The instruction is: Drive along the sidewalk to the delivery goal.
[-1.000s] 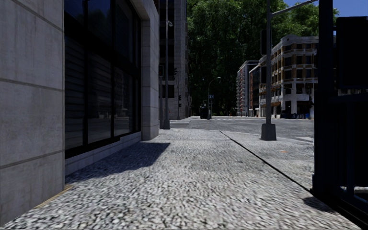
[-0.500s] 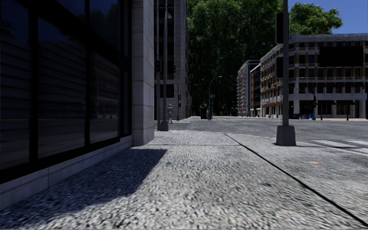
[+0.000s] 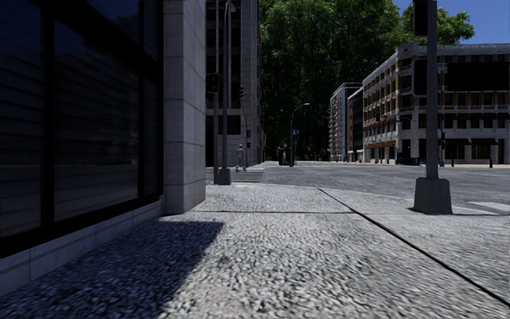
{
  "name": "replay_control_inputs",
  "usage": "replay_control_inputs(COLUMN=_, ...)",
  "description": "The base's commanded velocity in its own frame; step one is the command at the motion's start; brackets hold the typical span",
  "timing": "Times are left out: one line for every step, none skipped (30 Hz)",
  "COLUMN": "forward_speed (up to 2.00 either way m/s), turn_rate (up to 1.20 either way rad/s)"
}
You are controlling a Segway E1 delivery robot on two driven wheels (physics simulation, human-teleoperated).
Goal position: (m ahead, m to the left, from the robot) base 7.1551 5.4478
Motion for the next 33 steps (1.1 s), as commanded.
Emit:
replay_control_inputs(forward_speed=2.00, turn_rate=0.00)
replay_control_inputs(forward_speed=2.00, turn_rate=0.00)
replay_control_inputs(forward_speed=2.00, turn_rate=0.00)
replay_control_inputs(forward_speed=2.00, turn_rate=0.00)
replay_control_inputs(forward_speed=1.97, turn_rate=0.00)
replay_control_inputs(forward_speed=1.97, turn_rate=0.00)
replay_control_inputs(forward_speed=1.97, turn_rate=0.00)
replay_control_inputs(forward_speed=1.97, turn_rate=0.00)
replay_control_inputs(forward_speed=1.97, turn_rate=0.00)
replay_control_inputs(forward_speed=1.97, turn_rate=0.00)
replay_control_inputs(forward_speed=1.98, turn_rate=0.00)
replay_control_inputs(forward_speed=1.99, turn_rate=0.00)
replay_control_inputs(forward_speed=1.99, turn_rate=0.00)
replay_control_inputs(forward_speed=1.99, turn_rate=0.00)
replay_control_inputs(forward_speed=1.99, turn_rate=0.00)
replay_control_inputs(forward_speed=1.99, turn_rate=0.00)
replay_control_inputs(forward_speed=1.99, turn_rate=0.00)
replay_control_inputs(forward_speed=1.99, turn_rate=0.00)
replay_control_inputs(forward_speed=1.98, turn_rate=0.00)
replay_control_inputs(forward_speed=1.97, turn_rate=0.00)
replay_control_inputs(forward_speed=1.97, turn_rate=0.00)
replay_control_inputs(forward_speed=1.97, turn_rate=0.00)
replay_control_inputs(forward_speed=2.00, turn_rate=0.00)
replay_control_inputs(forward_speed=2.00, turn_rate=0.00)
replay_control_inputs(forward_speed=1.98, turn_rate=0.00)
replay_control_inputs(forward_speed=1.95, turn_rate=0.00)
replay_control_inputs(forward_speed=2.00, turn_rate=0.00)
replay_control_inputs(forward_speed=2.00, turn_rate=0.00)
replay_control_inputs(forward_speed=2.00, turn_rate=0.00)
replay_control_inputs(forward_speed=2.00, turn_rate=0.00)
replay_control_inputs(forward_speed=2.00, turn_rate=0.00)
replay_control_inputs(forward_speed=1.99, turn_rate=0.00)
replay_control_inputs(forward_speed=1.99, turn_rate=0.00)
